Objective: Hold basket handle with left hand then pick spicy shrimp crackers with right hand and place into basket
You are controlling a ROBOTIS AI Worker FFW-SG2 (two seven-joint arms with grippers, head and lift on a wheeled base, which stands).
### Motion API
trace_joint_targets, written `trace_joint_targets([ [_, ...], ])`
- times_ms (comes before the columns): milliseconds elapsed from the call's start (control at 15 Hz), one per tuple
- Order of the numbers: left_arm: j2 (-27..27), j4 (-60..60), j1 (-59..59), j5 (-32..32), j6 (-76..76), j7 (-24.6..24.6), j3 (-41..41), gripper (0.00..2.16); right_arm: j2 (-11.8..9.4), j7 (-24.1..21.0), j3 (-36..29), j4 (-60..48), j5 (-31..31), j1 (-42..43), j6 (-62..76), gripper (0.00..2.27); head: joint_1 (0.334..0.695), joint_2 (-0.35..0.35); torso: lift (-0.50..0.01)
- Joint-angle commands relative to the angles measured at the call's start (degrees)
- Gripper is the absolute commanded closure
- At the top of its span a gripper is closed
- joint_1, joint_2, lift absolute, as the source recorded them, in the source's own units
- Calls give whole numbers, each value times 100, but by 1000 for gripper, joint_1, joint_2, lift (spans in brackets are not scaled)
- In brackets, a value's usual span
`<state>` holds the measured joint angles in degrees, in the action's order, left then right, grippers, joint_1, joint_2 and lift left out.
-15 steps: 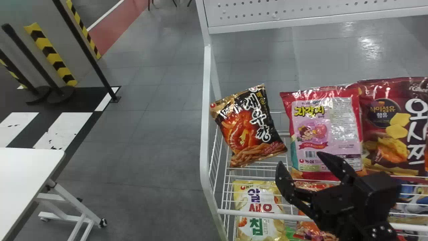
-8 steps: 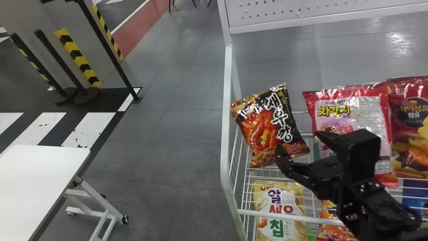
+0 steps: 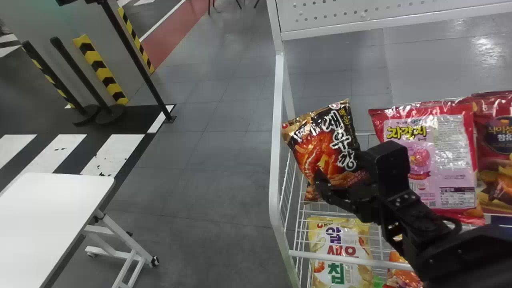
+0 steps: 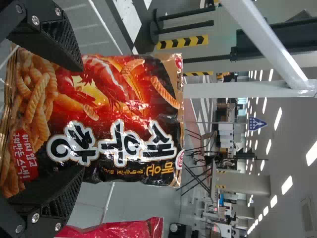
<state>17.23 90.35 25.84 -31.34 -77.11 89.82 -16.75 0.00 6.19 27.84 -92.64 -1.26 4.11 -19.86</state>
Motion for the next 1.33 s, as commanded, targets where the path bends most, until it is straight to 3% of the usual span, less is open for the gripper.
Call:
trace_joint_targets([
  [0, 9, -9, 0, -3, -2, 74, -21, 2148, 5, 5, 29, 334, 56, 301, 39, 113, 695, 350, -10],
  [333, 9, -9, 0, -3, -2, 74, -47, 2148, 5, 119, 240, 756, 162, 644, -243, 137, 695, 350, -10],
  [467, 17, -9, 0, -3, -2, 74, -65, 2148, 5, 189, 240, 756, 170, 696, -454, 751, 695, 350, -10],
  [600, 17, -9, 0, -21, -2, 74, -74, 2148, 5, 189, 222, 721, 188, 679, -506, 1801, 695, 350, -10],
  [800, 26, -17, 0, -21, -2, 74, -82, 2148, 5, 145, 126, 369, 109, 389, -243, 2233, 695, 350, -10],
  [1267, 35, -17, 0, -30, -2, 74, -82, 2148, 5, 13, -41, -440, -339, -323, 144, 2240, 695, 350, -10],
])
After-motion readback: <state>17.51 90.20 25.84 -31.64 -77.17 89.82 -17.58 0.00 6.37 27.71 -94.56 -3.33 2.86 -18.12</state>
